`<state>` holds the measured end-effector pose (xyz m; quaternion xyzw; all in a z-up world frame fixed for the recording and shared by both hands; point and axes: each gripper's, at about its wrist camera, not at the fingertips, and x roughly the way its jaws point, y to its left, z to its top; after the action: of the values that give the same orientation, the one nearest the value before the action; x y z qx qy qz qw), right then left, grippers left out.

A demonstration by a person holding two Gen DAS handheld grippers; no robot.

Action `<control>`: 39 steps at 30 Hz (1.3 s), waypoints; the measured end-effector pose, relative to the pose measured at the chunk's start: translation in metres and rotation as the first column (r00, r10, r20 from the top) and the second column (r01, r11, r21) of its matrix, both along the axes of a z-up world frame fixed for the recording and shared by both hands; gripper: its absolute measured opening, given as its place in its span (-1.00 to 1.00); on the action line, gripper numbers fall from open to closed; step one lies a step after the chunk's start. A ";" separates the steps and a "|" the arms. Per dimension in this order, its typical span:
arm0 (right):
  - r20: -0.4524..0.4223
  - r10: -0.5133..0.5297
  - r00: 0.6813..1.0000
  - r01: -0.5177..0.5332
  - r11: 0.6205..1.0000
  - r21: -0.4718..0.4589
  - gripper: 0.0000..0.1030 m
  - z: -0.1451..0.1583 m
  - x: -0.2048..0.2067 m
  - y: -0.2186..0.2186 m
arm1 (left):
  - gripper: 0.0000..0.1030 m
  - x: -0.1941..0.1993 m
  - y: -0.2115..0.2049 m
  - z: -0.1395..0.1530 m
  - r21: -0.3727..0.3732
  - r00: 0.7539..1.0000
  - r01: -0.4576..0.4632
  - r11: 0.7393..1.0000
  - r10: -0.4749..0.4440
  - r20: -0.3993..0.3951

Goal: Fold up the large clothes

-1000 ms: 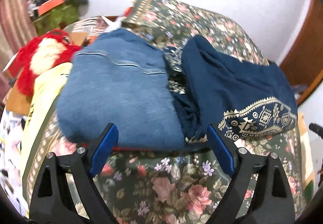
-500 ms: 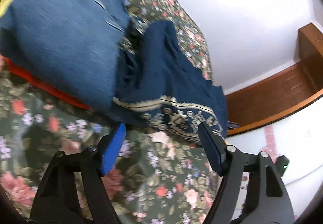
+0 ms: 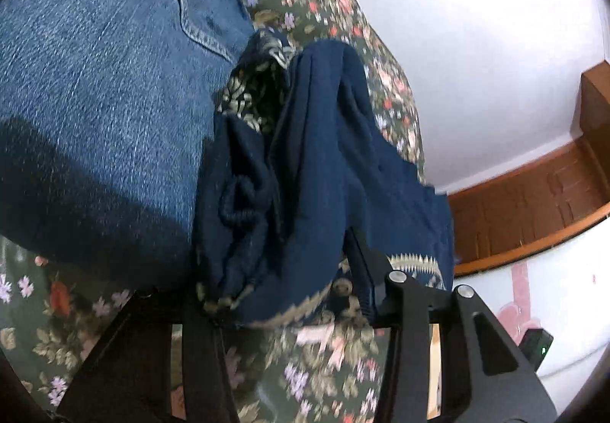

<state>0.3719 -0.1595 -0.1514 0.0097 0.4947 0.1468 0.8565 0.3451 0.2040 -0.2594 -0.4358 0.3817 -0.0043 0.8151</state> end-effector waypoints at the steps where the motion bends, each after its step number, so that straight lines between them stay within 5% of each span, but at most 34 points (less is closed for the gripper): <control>1: -0.001 0.005 1.000 -0.005 1.000 -0.003 0.53 -0.001 0.002 0.003 | -0.15 0.003 -0.001 -0.001 0.000 1.000 -0.018 1.000 0.018 0.004; 3: -0.001 0.016 1.000 -0.016 1.000 -0.007 0.53 -0.001 0.008 0.012 | -0.18 0.006 -0.005 -0.002 0.012 0.998 -0.058 0.998 0.058 -0.016; 5: 0.004 0.023 1.000 -0.023 1.000 -0.008 0.53 0.000 0.012 0.022 | -0.51 0.009 -0.009 0.002 0.071 0.994 -0.085 0.994 0.089 -0.057; 7: 0.007 0.029 1.000 -0.029 1.000 -0.008 0.53 0.002 0.016 0.033 | -0.62 0.007 -0.011 0.008 0.102 0.993 -0.091 0.991 0.098 -0.062; 14: 0.058 0.118 0.991 -0.115 0.992 -0.054 0.53 0.022 0.023 0.081 | -0.72 -0.019 -0.024 0.060 0.224 0.996 -0.074 0.972 0.059 0.071; 19: 0.091 0.172 0.981 -0.165 0.983 -0.079 0.54 0.030 0.027 0.113 | -0.72 -0.039 -0.023 0.105 0.352 0.983 -0.105 0.930 0.043 0.180; 27: -0.108 0.263 0.959 -0.265 0.964 -0.001 0.62 -0.034 0.030 0.169 | -0.73 -0.037 -0.015 0.134 0.448 0.979 -0.107 0.888 0.016 0.202; 29: -0.100 0.264 0.959 -0.267 0.964 -0.019 0.66 -0.042 0.025 0.175 | -0.73 -0.038 -0.026 0.135 0.474 0.981 -0.084 0.877 -0.012 0.195; 32: -0.092 0.288 0.953 -0.290 0.957 -0.018 0.66 -0.041 0.025 0.171 | -0.73 -0.032 -0.051 0.143 0.532 0.978 -0.049 0.845 -0.067 0.196; 35: -0.120 0.302 0.946 -0.293 0.952 0.085 0.66 -0.031 0.027 0.144 | -0.73 -0.024 -0.084 0.162 0.602 0.968 -0.002 0.799 -0.150 0.202; 39: -0.043 0.193 0.980 -0.187 0.976 0.114 0.66 -0.008 0.014 0.086 | -0.73 -0.005 -0.142 0.178 0.684 0.945 0.072 0.726 -0.268 0.185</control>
<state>0.3859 -0.0740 -0.1596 0.0131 0.5076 0.2546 0.8230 0.3396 0.0616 -0.0817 -0.0721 0.2811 -0.0022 0.9570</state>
